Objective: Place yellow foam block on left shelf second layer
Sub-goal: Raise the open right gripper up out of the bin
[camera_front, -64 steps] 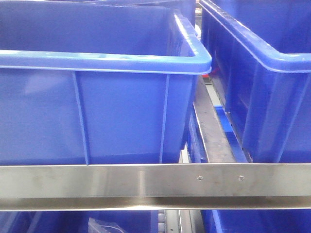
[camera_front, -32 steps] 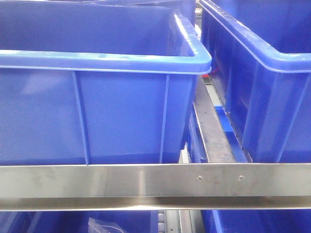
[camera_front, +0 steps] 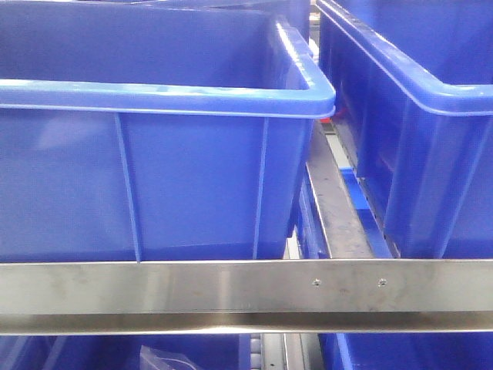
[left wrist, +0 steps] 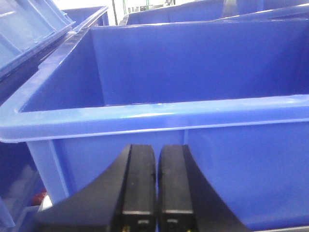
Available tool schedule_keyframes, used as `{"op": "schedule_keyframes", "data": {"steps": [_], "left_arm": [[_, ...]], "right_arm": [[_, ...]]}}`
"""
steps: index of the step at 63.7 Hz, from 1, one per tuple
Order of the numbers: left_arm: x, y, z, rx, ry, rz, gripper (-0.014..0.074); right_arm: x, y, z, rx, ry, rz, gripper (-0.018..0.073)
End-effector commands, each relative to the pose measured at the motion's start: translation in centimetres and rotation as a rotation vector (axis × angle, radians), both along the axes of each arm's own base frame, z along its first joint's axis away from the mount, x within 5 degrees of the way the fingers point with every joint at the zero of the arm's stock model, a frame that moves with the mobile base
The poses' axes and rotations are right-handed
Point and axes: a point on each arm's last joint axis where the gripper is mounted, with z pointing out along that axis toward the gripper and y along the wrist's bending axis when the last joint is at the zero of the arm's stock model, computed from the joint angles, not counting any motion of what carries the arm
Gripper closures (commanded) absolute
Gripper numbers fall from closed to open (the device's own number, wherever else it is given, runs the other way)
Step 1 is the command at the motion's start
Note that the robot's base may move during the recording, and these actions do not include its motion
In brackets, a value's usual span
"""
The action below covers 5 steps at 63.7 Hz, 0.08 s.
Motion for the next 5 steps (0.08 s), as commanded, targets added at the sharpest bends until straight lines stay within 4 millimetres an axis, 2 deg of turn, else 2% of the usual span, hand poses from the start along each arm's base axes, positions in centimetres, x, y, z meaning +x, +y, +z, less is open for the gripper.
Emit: {"op": "schedule_keyframes", "data": {"steps": [1, 5], "left_arm": [[-0.05, -0.03, -0.11, -0.013, -0.07, -0.006, 0.0472], [-0.05, -0.03, -0.11, -0.013, -0.07, -0.006, 0.0472]], "right_arm": [[-0.45, 0.01, 1.53, -0.003, -0.129, 0.0, 0.0501], [-0.45, 0.01, 1.53, -0.003, -0.129, 0.0, 0.0501]]}}
